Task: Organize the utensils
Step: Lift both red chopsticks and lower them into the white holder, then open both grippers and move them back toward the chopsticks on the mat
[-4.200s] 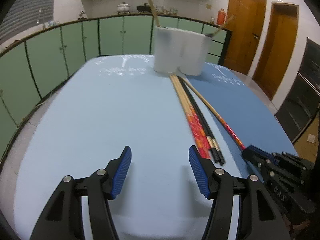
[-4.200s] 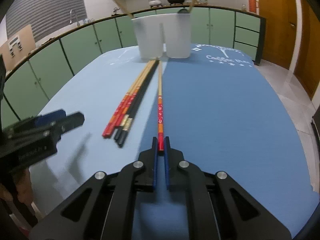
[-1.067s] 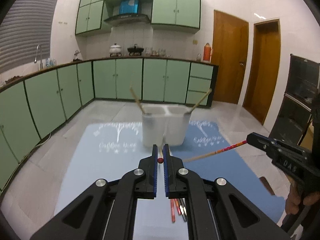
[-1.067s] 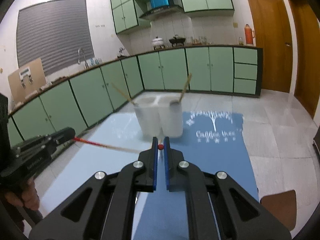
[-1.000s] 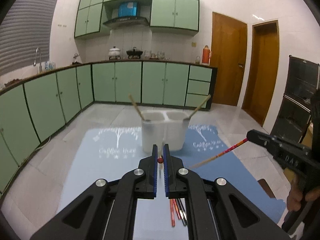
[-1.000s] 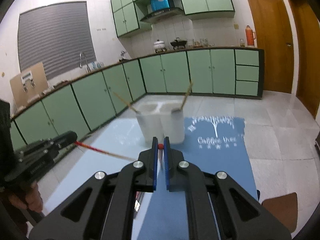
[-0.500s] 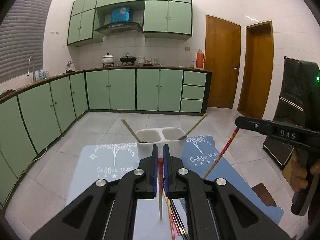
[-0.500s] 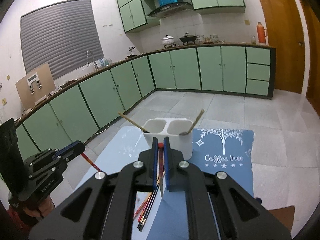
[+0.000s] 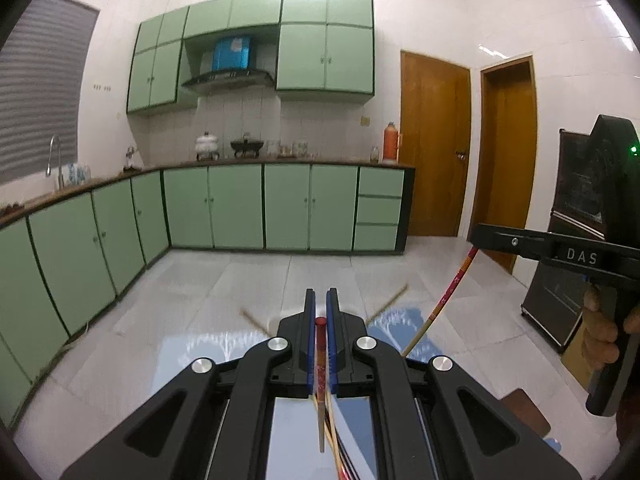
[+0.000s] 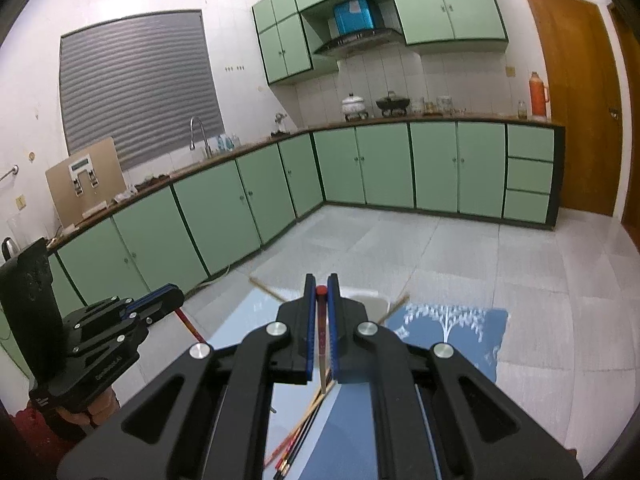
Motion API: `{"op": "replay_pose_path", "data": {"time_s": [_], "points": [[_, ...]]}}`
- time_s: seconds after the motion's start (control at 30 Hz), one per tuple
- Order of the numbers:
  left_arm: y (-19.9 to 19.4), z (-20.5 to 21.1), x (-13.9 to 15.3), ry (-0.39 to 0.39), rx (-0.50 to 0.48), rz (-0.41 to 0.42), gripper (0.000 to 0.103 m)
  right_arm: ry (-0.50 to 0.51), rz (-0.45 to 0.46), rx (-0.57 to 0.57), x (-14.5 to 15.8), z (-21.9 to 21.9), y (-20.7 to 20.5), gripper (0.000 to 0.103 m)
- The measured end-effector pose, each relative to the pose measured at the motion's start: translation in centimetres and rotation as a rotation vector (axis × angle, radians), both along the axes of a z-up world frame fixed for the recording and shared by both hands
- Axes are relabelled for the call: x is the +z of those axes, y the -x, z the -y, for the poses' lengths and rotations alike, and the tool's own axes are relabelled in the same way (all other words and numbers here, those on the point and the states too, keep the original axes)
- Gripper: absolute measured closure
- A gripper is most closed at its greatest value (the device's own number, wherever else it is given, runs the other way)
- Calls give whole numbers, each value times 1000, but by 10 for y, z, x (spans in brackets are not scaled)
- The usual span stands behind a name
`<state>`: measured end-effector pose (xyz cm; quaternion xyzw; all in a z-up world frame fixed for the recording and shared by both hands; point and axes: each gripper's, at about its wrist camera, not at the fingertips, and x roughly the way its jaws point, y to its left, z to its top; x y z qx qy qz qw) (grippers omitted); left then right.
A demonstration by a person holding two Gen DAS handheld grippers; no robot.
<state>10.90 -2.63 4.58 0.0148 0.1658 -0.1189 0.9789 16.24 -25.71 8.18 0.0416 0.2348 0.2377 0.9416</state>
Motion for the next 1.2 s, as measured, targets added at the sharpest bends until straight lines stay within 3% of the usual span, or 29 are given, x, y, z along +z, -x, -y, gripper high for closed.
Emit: {"op": "replay_pose_path", "data": {"time_s": [0.3,0.5,0.7,0.87,1.03,1.2], "points": [[-43,13,53,3,-5,120,98,4,69,-10,40,3,-38,98],[-84,17,69,2,14,165,98,35,89,-34,46,4,-73,98],[-129,26,51,-31,40,160,98,70,48,-55,15,-2,-113,98],[-160,28,19,-41,48,94,98,74,-27,-59,-22,-8,-142,98],[-176,17,-10,-23,56,17,98,85,-72,-43,-46,-16,-153,98],[-178,3,-24,13,71,-36,95,81,-82,-43,-52,-16,-153,91]]}}
